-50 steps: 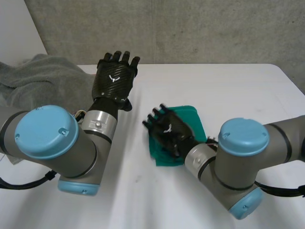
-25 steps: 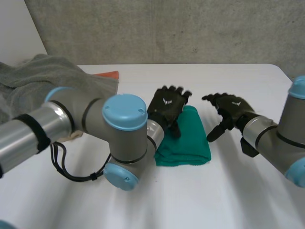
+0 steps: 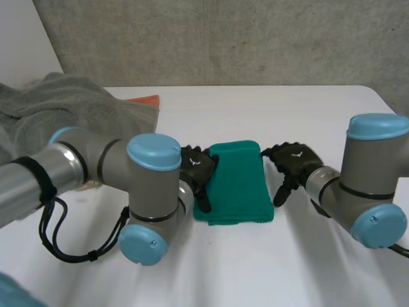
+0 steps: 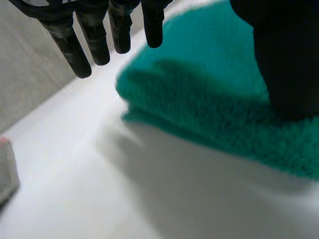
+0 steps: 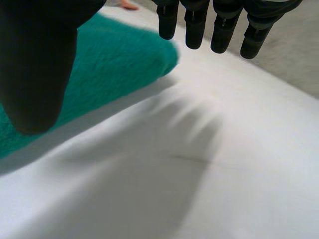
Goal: Fold the laundry.
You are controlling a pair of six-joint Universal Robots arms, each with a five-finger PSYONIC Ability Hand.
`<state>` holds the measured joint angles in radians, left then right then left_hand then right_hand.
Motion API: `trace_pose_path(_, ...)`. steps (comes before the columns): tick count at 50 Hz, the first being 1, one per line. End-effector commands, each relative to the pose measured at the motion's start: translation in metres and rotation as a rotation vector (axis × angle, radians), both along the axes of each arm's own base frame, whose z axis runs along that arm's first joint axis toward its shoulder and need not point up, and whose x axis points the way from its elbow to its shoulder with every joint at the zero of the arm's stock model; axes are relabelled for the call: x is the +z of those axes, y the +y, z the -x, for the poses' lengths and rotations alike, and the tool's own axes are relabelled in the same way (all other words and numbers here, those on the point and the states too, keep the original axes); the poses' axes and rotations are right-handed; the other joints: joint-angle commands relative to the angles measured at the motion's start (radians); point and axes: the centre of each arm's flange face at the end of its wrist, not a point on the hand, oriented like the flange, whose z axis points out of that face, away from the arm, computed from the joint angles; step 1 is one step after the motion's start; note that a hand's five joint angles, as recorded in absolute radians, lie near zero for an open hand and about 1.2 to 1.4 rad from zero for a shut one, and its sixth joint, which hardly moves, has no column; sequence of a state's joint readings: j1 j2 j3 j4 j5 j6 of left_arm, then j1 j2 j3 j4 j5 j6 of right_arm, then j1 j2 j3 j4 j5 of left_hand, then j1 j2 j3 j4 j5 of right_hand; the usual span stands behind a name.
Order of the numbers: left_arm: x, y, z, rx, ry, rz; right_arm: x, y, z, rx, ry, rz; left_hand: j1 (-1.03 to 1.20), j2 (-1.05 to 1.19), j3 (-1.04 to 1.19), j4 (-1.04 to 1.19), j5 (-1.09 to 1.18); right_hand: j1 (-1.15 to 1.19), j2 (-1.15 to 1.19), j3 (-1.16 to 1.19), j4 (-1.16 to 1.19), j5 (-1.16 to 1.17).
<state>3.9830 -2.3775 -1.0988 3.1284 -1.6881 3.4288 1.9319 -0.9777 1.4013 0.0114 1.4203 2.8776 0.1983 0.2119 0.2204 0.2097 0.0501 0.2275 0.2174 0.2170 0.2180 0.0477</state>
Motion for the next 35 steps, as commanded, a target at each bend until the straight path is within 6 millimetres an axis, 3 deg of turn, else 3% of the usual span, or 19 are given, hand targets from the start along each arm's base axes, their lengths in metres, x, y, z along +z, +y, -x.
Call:
trace_pose_path(1, 0.059, 0.005, 0.000, -0.075, 0.125, 0.092, 0.024, -0.003, 0.016, -0.132, -0.070, 0.059, -0.024, -0.037, -0.046, -0.035, -0.050, -0.053, -0.043, -0.042, -0.043, -0.048)
trace_pose_path(7, 0.091, 0.004, -0.005, -0.207, 0.213, 0.099, 0.015, 0.006, 0.039, -0.208, -0.127, 0.005, -0.023, -0.037, -0.045, -0.034, -0.049, -0.053, -0.043, -0.042, -0.043, -0.048)
trace_pose_path(16, 0.109, 0.034, -0.005, -0.532, 0.389, -0.095, -0.017, 0.037, 0.032, -0.103, -0.255, -0.170, -0.002, -0.016, -0.025, -0.014, -0.029, -0.053, -0.043, -0.042, -0.043, -0.048)
trace_pose_path(22, 0.118, 0.034, -0.008, -0.525, 0.403, -0.081, -0.028, 0.036, 0.024, -0.077, -0.341, -0.210, -0.002, -0.016, -0.025, -0.014, -0.029, -0.053, -0.043, -0.042, -0.043, -0.048)
trace_pose_path(35, 0.115, 0.035, -0.009, -0.518, 0.400, -0.086, -0.045, 0.028, 0.007, -0.043, -0.340, -0.207, 0.001, -0.013, -0.022, -0.011, -0.026, -0.053, -0.043, -0.042, -0.043, -0.048)
